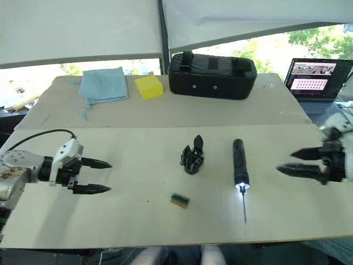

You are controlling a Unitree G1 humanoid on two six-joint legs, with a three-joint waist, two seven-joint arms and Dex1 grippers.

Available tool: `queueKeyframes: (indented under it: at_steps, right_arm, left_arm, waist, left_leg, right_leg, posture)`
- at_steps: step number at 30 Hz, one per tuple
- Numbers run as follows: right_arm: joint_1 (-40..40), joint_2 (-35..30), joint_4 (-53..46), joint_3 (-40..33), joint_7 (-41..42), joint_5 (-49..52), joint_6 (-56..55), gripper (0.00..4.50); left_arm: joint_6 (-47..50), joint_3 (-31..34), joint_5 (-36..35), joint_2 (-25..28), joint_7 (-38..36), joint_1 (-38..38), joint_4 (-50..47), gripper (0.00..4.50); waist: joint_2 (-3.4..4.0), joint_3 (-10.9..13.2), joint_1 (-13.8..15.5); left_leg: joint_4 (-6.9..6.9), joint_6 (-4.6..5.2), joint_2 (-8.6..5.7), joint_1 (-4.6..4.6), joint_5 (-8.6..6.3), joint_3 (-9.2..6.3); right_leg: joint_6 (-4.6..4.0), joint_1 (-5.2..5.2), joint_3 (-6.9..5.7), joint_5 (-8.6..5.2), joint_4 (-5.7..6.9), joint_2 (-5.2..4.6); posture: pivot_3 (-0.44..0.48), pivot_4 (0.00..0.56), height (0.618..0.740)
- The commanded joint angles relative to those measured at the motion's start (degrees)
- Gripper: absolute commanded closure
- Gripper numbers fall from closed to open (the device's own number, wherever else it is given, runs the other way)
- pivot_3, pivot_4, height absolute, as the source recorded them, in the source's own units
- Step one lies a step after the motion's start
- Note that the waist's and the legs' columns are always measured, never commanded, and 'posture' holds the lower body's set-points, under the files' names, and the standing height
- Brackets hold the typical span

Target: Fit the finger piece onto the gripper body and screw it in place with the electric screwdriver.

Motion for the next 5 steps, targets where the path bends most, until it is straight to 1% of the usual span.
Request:
queueKeyframes:
  at_steps: [1, 2, 3, 5]
  right_arm:
    - [1.7, -0.7, 7.8, -5.3, 5.6, -7.0, -14.8, 0.02]
    - [1.9, -0.5, 10.0, -5.6, 6.3, -8.2, -17.6, 0.02]
    - [1.8, -0.2, 11.8, -5.7, 7.2, -8.9, -19.8, 0.02]
    - [1.7, 0.2, 13.4, -5.7, 8.3, -9.3, -20.9, 0.02]
  left_arm:
    - [-0.8, 2.0, -1.0, 1.3, -1.9, -2.4, 2.4, 0.0]
    - [-1.2, 1.9, -0.7, 1.1, -2.0, -3.1, 3.3, 0.0]
    - [-1.4, 1.8, -0.5, 0.8, -1.9, -3.5, 3.7, 0.0]
    - [-1.8, 1.6, -0.6, 0.1, -2.0, -4.6, 4.3, 0.0]
  waist:
    - [0.08, 0.1, -0.3]
    - [0.09, 0.1, -0.4]
    - [0.1, 0.1, -0.5]
    - [0.1, 0.1, -0.6]
  left_leg:
    - [0.0, 0.02, 0.0, 0.26, -0.05, 0.06]
    - [-0.01, 0.06, 0.0, 0.53, -0.09, 0.07]
    - [-0.01, 0.07, 0.0, 0.65, -0.14, 0.06]
    - [-0.02, 0.04, 0.01, 0.68, -0.15, 0.06]
  right_leg:
    - [0.09, 0.25, -0.01, -0.04, 0.0, -0.03]
    - [0.24, 0.5, 0.0, -0.14, -0.03, -0.04]
    - [0.6, 0.62, 0.03, -0.38, -0.02, -0.07]
    - [0.64, 0.61, 0.08, -0.42, 0.01, -0.08]
  posture:
    - [0.0, 0.15, 0.74]
    - [0.0, 0.15, 0.74]
    - [0.0, 0.15, 0.74]
    - [0.0, 0.15, 0.74]
